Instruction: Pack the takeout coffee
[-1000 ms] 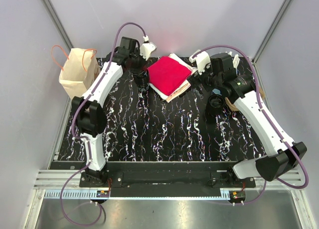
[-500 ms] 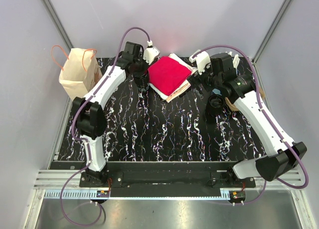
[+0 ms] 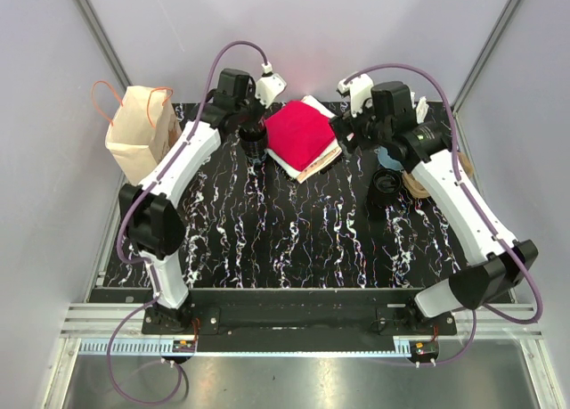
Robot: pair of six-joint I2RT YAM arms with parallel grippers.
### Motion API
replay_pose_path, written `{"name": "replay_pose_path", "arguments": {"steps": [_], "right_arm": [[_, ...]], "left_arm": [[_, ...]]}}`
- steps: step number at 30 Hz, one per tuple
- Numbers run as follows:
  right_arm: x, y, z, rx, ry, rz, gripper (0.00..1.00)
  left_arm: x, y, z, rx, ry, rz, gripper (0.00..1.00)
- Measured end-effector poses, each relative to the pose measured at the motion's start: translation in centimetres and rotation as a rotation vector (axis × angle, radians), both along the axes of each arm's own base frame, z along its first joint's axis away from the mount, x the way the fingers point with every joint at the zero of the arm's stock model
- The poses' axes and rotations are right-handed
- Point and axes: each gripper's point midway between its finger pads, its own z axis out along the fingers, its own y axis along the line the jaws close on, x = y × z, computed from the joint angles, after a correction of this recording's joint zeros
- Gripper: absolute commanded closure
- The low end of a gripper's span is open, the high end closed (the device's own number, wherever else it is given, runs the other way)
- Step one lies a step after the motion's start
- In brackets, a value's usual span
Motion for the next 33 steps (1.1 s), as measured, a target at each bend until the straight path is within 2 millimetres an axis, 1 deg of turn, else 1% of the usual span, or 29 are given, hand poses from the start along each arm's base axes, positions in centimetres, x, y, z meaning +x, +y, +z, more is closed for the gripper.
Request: {"name": "replay_pose_path", "arguments": {"steps": [3, 6, 12, 18, 20, 23, 27, 29, 30, 33], "right_arm": [[1.3, 0.8, 1.0, 0.043, -0.017, -0.020, 0.00], [2.0, 1.2, 1.6, 0.075, -0.029, -0.037, 0.00], [2.4, 1.3, 2.0, 0.106, -0.040, -0.063, 0.00], [2.7, 0.8, 2.2, 0.111, -0.050, -0.098, 0.00], [2.9, 0.3, 2.3, 0.106, -0.056, -0.116, 0.00], [3.2, -0.6, 2.4, 0.098, -0.065, -0.147, 0.00], [3.5, -2.0, 2.5, 0.094, -0.075, -0.186, 0.00], [3.3, -2.9, 2.4, 0.088, -0.078, -0.204, 0.00], [3.1, -3.4, 2.5, 0.087, -0.082, -0.212, 0.00], [2.3, -5.0, 2.6, 0.066, -0.096, -0.232, 0.00]], "left_arm": [[-0.1, -0.1, 0.9, 0.004, -0.026, -0.004, 1.00], [-0.3, -0.3, 1.6, 0.009, -0.046, -0.006, 1.00], [-1.0, -0.3, 3.6, 0.025, -0.096, -0.017, 1.00], [-2.4, -0.2, 6.4, 0.024, -0.156, -0.026, 1.00], [-3.0, -0.4, 7.3, 0.021, -0.172, -0.036, 1.00], [-4.8, -1.1, 8.2, 0.017, -0.185, -0.065, 1.00], [-8.3, -2.9, 8.4, 0.018, -0.176, -0.140, 1.00], [-10.2, -4.1, 8.2, 0.018, -0.164, -0.187, 1.00], [-11.5, -4.9, 7.8, 0.018, -0.150, -0.221, 1.00], [-14.5, -6.8, 6.5, 0.016, -0.106, -0.294, 1.00]]}}
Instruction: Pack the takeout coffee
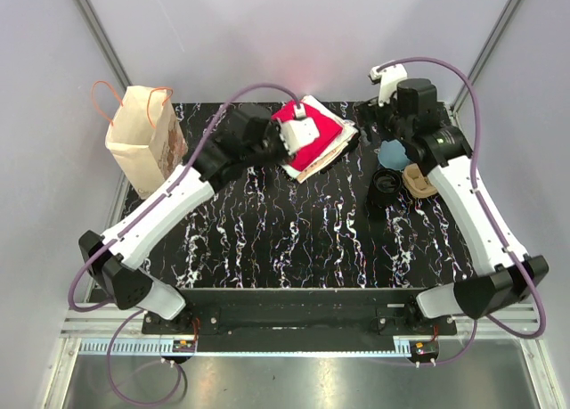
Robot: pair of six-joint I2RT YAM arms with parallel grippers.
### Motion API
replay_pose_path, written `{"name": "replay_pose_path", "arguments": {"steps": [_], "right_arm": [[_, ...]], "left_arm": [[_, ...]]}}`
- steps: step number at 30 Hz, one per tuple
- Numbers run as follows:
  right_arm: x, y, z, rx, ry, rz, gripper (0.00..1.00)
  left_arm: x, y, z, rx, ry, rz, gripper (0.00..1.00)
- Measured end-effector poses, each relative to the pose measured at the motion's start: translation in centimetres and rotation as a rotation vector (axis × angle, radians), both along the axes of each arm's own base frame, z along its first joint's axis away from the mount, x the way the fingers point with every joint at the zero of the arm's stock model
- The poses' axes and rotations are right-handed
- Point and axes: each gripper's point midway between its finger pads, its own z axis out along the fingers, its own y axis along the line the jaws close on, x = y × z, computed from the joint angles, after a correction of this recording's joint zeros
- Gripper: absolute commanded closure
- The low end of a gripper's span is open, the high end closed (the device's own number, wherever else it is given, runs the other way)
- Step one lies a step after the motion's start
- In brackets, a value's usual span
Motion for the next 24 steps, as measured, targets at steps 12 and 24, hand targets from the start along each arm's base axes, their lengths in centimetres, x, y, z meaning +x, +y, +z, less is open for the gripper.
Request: {"name": "replay_pose_path", "arguments": {"steps": [12, 24], "right_arm": [[-3.6, -7.8, 1.1, -0.063, -0.058, -0.146, 0.00], [-3.9, -9.5, 0.6, -0.042, -0.037, -0.181, 0.00]], "left_arm": [[-7.5, -3.5, -11.7, 0.143, 0.205, -0.136, 1.00], [-8.7, -5.0, -15.9, 0.142, 0.184, -0.113, 1.00]]}}
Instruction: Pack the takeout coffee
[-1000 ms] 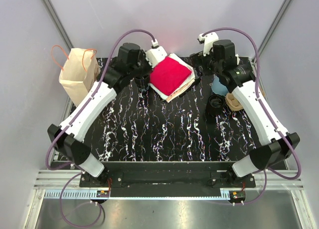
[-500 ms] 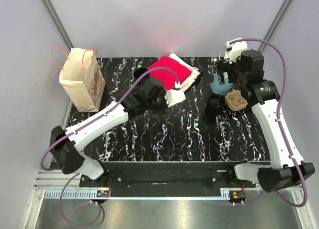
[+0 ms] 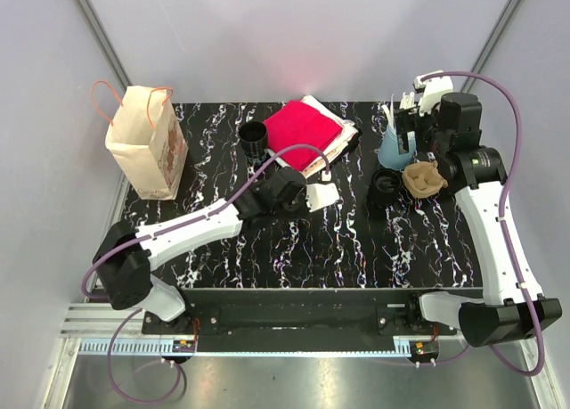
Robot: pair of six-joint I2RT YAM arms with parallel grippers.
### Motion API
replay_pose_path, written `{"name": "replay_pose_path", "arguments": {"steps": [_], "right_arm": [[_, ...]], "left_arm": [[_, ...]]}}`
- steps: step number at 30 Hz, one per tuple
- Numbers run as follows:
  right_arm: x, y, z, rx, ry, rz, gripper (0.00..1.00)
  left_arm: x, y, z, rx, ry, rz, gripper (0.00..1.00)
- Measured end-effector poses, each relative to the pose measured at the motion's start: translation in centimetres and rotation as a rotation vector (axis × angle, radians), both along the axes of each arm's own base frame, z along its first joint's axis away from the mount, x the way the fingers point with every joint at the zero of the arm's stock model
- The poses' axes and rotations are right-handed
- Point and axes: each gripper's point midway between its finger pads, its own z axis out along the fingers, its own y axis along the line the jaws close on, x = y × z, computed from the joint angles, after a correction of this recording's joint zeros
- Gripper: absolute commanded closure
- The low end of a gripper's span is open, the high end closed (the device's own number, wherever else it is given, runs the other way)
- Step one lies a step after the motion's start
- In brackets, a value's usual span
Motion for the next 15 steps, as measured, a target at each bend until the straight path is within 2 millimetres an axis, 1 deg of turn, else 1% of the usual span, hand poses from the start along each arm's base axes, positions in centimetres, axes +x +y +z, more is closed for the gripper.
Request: {"name": "replay_pose_path", "arguments": {"steps": [5, 12, 15], "right_arm": [[0.0, 0.2, -0.1, 0.020, 0.005, 0.011, 0.00], [0.0, 0.3, -0.3, 0.044, 0.012, 0.023, 0.00], [-0.1, 0.5, -0.3, 0.053, 0.015, 0.033, 0.00]], "left_arm": [[0.6, -0.8, -0.5, -0.030, -0.007, 0.027, 1.00], [0.1, -1.7, -2.7, -0.009, -0.009, 0.028, 1.00], [0.3, -1.9, -3.2, 0.004, -0.023, 0.038, 1.00]]}}
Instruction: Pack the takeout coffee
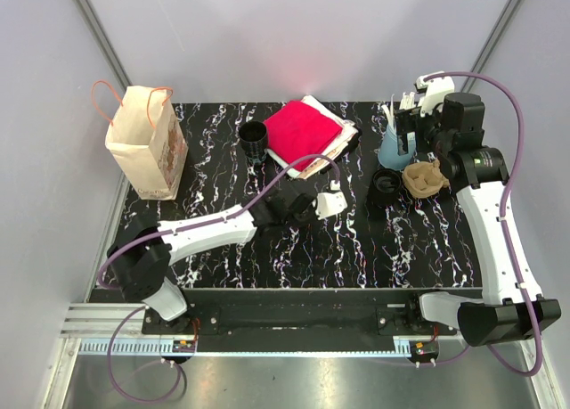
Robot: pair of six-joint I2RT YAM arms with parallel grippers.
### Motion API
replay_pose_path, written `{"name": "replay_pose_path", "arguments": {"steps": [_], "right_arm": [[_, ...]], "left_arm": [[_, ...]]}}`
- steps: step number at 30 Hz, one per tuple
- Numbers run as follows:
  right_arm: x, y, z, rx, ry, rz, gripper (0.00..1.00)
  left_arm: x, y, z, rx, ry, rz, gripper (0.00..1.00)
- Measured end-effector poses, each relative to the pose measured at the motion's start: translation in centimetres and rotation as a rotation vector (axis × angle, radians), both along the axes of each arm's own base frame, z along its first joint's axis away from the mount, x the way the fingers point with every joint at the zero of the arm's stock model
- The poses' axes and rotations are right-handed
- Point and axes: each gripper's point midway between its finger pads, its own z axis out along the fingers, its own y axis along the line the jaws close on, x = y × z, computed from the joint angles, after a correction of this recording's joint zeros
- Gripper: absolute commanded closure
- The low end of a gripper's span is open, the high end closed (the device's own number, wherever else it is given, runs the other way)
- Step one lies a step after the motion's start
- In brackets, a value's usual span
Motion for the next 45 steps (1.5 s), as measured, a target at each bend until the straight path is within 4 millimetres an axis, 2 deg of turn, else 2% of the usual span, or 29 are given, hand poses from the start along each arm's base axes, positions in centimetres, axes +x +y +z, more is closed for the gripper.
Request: {"name": "replay_pose_path", "arguments": {"steps": [7, 21, 30, 34, 35, 41, 44, 45], "right_arm": [[-0.1, 0.1, -0.1, 0.012, 0.006, 0.008, 0.00], [-0.1, -0.1, -0.3, 0.019, 0.010, 0.007, 0.00], [-0.1, 0.1, -0.5, 0.030, 0.016, 0.014, 0.00], [-0.2, 0.0, -0.4, 0.031, 0.013, 0.012, 0.00], [-0.2, 0.0, -0.4, 0.032, 0.012, 0.011, 0.00], [-0.3, -0.2, -0.2, 0.032, 0.009, 0.007, 0.00], [-0.3, 0.0, -0.3, 0.037, 0.010, 0.015, 0.00], [-0.3, 0.0, -0.3, 0.038, 0.012, 0.017, 0.00]], "left_arm": [[0.4, -0.3, -0.2, 0.001, -0.040, 0.022, 1.00], [-0.1, -0.4, -1.2, 0.013, -0.057, 0.020, 1.00], [-0.4, -0.5, -1.3, 0.016, -0.057, 0.015, 0.89], [-0.4, -0.5, -1.3, 0.016, -0.056, 0.015, 0.74], [-0.4, -0.5, -1.3, 0.017, -0.056, 0.014, 0.67], [-0.5, -0.5, -1.4, 0.016, -0.048, 0.014, 0.61], [-0.6, -0.5, -1.5, 0.020, -0.044, 0.012, 0.46], [-0.6, -0.4, -1.5, 0.023, -0.044, 0.010, 0.31]]}}
